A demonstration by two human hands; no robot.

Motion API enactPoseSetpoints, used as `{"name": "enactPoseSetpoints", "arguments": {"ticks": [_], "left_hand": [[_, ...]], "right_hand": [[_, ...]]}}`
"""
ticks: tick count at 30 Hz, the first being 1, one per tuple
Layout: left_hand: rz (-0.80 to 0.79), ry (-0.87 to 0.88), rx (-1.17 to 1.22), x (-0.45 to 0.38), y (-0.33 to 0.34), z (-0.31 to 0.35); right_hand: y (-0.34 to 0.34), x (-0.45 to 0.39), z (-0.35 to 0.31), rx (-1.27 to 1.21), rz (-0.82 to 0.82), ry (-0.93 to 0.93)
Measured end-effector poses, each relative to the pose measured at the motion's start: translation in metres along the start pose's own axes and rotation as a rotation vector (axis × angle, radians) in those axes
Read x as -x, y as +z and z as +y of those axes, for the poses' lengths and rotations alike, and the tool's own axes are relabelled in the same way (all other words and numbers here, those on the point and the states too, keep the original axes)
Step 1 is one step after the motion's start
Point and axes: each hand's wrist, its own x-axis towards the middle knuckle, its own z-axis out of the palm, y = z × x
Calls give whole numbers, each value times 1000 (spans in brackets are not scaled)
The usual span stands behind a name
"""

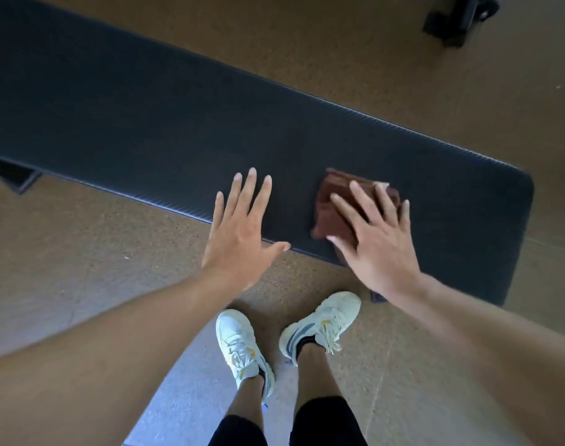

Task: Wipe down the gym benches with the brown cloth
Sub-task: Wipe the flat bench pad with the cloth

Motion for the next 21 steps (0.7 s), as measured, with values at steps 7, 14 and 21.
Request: {"name": "enactPoseSetpoints", "arguments": {"ticks": [7, 14, 21], "left_hand": [[86, -156, 173, 69, 6, -59], [1, -123, 157, 69, 0, -50], [-76, 158, 244, 36, 16, 24]], "right_hand": [[-26, -137, -93, -298, 77, 358], [41, 23, -112, -51, 44, -185], [19, 89, -15, -77, -50, 310]]}}
